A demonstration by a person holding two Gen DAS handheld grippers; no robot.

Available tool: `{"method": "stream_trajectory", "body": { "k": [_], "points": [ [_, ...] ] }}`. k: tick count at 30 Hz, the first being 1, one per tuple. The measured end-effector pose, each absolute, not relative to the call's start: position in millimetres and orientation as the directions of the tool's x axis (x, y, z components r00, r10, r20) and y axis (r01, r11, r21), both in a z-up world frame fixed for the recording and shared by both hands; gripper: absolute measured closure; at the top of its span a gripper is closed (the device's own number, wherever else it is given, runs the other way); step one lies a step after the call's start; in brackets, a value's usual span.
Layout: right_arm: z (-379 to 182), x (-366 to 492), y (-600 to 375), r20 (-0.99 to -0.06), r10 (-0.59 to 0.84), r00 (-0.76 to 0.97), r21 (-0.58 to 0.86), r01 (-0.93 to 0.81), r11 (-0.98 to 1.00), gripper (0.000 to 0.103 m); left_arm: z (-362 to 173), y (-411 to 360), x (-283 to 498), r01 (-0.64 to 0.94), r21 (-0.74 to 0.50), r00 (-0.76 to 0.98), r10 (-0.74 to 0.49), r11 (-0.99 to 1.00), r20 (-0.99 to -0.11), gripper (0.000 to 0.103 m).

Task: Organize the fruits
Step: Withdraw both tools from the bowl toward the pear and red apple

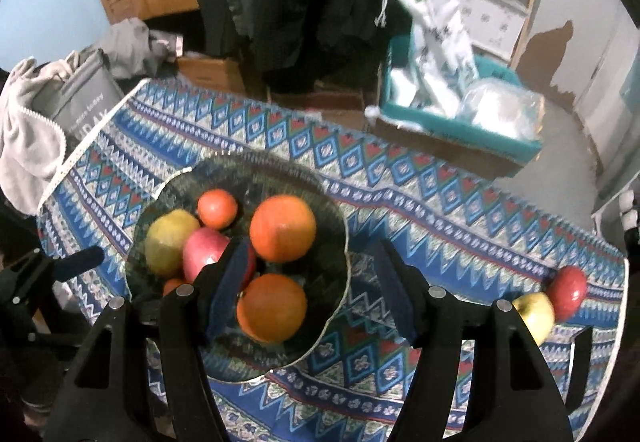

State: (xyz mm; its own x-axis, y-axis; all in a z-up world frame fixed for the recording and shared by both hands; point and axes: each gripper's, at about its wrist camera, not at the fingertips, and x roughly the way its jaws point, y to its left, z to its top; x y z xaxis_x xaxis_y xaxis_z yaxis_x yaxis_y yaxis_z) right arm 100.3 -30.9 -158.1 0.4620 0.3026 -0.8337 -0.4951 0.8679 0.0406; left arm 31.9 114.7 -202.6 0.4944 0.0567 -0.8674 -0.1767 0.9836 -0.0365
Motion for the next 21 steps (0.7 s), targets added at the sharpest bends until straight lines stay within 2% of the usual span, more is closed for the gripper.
{"method": "stream_trajectory", "body": {
  "k": [16,21],
  "points": [
    [-94.6,81.7,-67.3,-0.730,0.309,0.610,0.017,-0.435,0.900,0.033,-148.3,86.8,27.8,-0.121,-0.026,0.613,0.054,0.992,-0.788,0.022],
    [-79.2,76.8,-81.0,-0.696,0.302,0.651,0.012,-0.410,0.912,0.026,-136.2,75.5,27.8,-0.100,-0.032,0.632,0.039,0.994,-0.774,0.022]
  ]
}}
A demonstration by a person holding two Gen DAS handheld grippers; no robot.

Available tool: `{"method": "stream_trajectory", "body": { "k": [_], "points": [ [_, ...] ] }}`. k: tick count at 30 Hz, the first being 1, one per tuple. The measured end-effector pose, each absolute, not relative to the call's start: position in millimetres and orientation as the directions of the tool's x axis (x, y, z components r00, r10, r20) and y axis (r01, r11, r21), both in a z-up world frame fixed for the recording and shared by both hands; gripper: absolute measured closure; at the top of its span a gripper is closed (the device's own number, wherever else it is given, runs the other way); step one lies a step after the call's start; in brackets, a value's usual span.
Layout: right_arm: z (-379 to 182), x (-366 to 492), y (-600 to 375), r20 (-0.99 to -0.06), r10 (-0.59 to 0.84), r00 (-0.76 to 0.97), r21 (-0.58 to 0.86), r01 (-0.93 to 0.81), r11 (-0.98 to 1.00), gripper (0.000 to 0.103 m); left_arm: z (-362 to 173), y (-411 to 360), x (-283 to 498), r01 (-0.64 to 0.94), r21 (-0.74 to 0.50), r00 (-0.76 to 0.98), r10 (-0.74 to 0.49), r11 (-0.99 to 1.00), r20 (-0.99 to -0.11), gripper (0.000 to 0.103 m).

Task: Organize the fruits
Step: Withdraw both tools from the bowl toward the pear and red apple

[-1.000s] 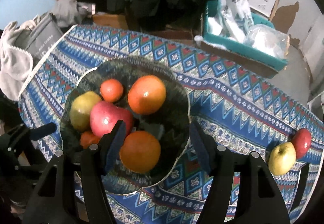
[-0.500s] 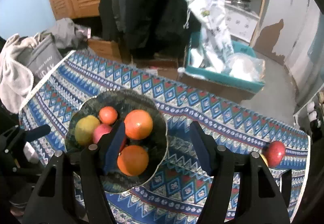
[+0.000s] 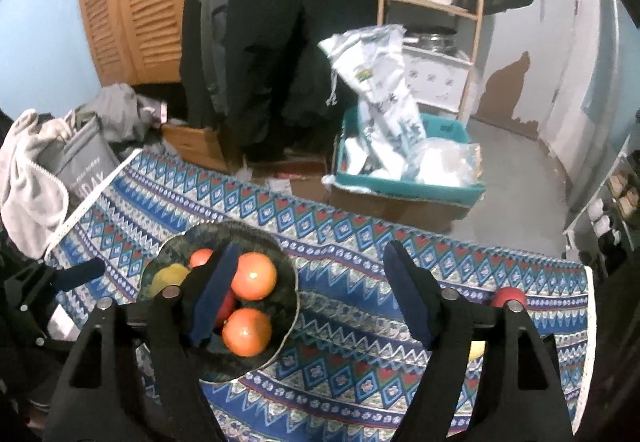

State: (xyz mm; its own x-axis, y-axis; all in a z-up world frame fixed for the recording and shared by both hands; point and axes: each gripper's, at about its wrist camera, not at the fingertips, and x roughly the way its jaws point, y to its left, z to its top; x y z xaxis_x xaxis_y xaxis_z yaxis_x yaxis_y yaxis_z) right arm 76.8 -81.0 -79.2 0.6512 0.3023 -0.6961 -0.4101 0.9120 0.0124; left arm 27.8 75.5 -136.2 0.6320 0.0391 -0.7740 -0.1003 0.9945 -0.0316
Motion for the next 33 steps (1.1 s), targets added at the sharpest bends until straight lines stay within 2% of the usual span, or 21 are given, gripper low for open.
{"method": "stream_trajectory", "body": {
  "k": [4,12,17,33],
  "points": [
    [-70.4,72.7,-91.3,-0.677,0.298,0.673,0.007,-0.400,0.917,0.026,-126.9,68.0,27.6,-0.086,-0.045,0.649,0.022,0.995,-0.760,0.017],
    [-56.2,64.1,-119.3,-0.644,0.271,0.715,-0.003,-0.357,0.934,0.024,-111.5,48.6,27.0,-0.059,-0.051,0.673,0.002,0.997,-0.739,0.017],
    [-48.6,59.8,-141.2,-0.621,0.241,0.745,-0.006,-0.313,0.950,0.018,-101.9,36.8,27.1,-0.046,-0.063,0.689,-0.014,0.997,-0.725,0.014],
    [-37.8,44.5,-217.1,-0.575,0.129,0.808,-0.021,-0.172,0.985,0.016,-82.8,-8.8,29.9,0.027,-0.071,0.708,-0.069,0.997,-0.703,0.012]
  ]
}}
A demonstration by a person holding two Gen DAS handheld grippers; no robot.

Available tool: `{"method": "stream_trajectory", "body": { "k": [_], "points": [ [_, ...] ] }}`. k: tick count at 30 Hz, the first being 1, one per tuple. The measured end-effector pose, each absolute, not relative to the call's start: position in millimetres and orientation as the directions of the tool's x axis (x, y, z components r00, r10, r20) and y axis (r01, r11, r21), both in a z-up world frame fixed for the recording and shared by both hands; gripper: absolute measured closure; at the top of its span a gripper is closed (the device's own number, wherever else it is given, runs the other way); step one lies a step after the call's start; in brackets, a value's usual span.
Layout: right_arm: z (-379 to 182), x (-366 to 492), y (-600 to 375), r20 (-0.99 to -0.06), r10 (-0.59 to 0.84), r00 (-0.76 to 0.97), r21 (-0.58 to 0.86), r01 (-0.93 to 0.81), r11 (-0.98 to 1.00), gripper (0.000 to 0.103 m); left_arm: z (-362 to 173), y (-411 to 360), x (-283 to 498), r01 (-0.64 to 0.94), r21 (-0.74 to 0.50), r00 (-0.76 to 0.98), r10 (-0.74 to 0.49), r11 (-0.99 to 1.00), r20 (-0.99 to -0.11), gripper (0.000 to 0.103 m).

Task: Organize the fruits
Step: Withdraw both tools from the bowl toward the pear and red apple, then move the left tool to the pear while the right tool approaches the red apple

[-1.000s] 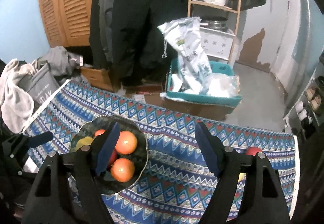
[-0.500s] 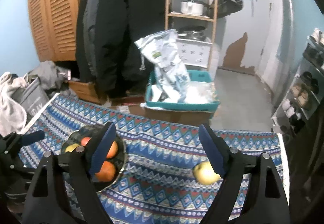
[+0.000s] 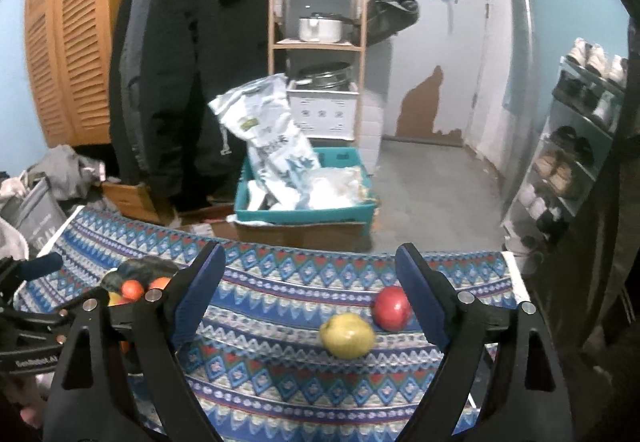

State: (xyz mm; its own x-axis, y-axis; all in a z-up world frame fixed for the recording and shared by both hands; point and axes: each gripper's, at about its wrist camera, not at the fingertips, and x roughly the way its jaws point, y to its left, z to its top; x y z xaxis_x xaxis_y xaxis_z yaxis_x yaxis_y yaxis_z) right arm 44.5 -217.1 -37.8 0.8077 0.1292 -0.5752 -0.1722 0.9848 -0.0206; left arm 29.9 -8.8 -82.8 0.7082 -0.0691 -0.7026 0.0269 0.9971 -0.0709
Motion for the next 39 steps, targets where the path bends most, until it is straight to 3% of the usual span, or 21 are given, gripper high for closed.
{"method": "stream_trajectory", "body": {
  "k": [21,39],
  "points": [
    [-66.2,39.1,-308.1,-0.631,-0.005,0.776,-0.020,-0.010,1.000,0.016,-96.3,-90.9,52.2,0.157,-0.048,0.655,-0.141,0.986,-0.743,0.012],
    [-104.5,56.7,-340.1,-0.710,-0.031,0.704,-0.005,0.039,0.999,0.016,-128.8,-129.8,79.0,0.218,-0.042,0.581,-0.164,0.975,-0.798,0.012]
  ]
}}
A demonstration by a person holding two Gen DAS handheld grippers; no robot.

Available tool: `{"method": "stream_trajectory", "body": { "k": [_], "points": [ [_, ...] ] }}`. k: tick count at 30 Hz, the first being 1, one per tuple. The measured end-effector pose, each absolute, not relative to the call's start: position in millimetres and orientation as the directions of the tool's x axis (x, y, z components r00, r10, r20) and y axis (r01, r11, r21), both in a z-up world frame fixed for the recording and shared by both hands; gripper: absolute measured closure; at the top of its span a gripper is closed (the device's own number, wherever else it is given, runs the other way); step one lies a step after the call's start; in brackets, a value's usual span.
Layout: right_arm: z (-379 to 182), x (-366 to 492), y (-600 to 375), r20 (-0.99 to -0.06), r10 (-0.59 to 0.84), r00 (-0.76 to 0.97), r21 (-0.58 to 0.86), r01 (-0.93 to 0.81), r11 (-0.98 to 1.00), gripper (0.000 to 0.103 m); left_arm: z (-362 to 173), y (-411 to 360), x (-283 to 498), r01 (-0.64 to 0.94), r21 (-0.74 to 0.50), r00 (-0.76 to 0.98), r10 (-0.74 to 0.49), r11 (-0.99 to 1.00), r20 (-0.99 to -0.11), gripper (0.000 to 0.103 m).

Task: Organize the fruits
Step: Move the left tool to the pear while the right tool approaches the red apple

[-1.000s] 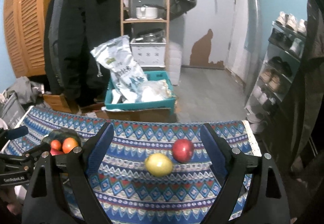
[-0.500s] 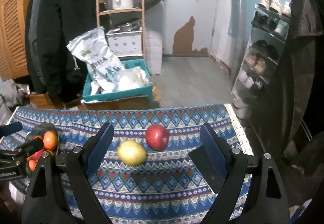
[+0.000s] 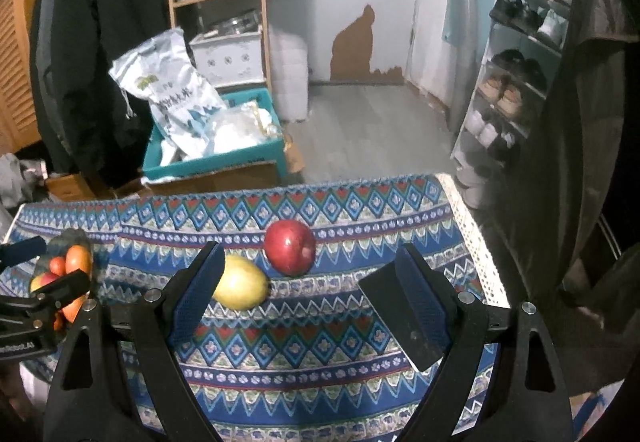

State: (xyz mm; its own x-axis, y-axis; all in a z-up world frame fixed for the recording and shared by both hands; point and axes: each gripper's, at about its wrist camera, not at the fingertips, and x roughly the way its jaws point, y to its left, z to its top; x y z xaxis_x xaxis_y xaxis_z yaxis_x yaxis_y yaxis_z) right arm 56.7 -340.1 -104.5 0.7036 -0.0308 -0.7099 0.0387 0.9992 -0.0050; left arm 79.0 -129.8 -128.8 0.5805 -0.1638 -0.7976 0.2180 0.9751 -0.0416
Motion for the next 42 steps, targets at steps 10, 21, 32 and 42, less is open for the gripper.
{"method": "stream_trajectory", "body": {
  "k": [10,21,32,42],
  "points": [
    [-150.6,80.5,-362.9,-0.789,-0.054,0.612,-0.007,0.079,0.997,0.016,-168.1,-156.5,110.5,0.243,-0.102,0.495,-0.214,0.965,-0.842,0.012],
    [-204.2,109.0,-380.4,-0.855,-0.016,0.518,0.036,0.091,0.995,0.016,-212.2,-189.9,135.6,0.270,-0.116,0.414,-0.224,0.956,-0.882,0.012],
    [-221.4,119.7,-403.8,-0.886,0.000,0.464,0.077,0.148,0.986,0.016,-252.0,-211.3,160.9,0.275,-0.165,0.335,-0.255,0.947,-0.907,0.012],
    [-232.2,132.4,-413.4,-0.898,0.013,0.441,0.093,0.161,0.983,0.016,-282.0,-223.7,175.8,0.261,-0.231,0.265,-0.300,0.937,-0.917,0.012]
  ]
}}
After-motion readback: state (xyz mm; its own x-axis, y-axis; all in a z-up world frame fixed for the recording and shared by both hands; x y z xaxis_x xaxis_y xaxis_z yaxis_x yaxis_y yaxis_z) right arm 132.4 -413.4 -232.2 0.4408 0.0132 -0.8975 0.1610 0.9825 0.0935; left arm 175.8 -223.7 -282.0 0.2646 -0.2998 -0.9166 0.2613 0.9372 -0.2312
